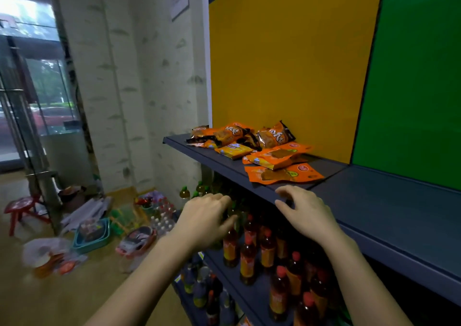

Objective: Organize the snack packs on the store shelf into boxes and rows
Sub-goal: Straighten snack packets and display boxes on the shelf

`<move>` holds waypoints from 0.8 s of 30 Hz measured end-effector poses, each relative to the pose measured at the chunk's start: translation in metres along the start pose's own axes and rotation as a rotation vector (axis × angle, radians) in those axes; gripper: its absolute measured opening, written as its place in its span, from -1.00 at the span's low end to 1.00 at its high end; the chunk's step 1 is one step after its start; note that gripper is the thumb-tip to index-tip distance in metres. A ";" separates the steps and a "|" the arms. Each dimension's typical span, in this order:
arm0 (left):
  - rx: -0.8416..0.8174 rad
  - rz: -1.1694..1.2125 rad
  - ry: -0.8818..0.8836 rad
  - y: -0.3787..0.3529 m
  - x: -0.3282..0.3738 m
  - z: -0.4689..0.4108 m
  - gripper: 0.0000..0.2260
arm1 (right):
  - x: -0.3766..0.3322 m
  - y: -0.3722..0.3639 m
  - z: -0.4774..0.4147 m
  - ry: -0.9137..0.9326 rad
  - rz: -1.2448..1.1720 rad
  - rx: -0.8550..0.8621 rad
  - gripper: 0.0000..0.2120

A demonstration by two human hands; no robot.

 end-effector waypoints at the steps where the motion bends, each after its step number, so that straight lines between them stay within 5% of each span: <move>1: -0.005 0.001 -0.015 -0.004 -0.008 -0.008 -0.68 | 0.000 -0.004 -0.008 -0.021 0.002 0.011 -0.66; 24: 0.051 0.286 -0.344 -0.102 -0.088 -0.262 -0.67 | 0.058 -0.036 -0.094 -0.677 0.250 0.203 -0.73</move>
Point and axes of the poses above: each hand's wrist, its own z-axis away from the middle knuckle, its own y-axis out of the back of the hand, x = y × z, the point moved 7 cm from there along -z, towards the middle knuckle, and after that the axes turned 8 degrees about z, right-handed, at the moved point
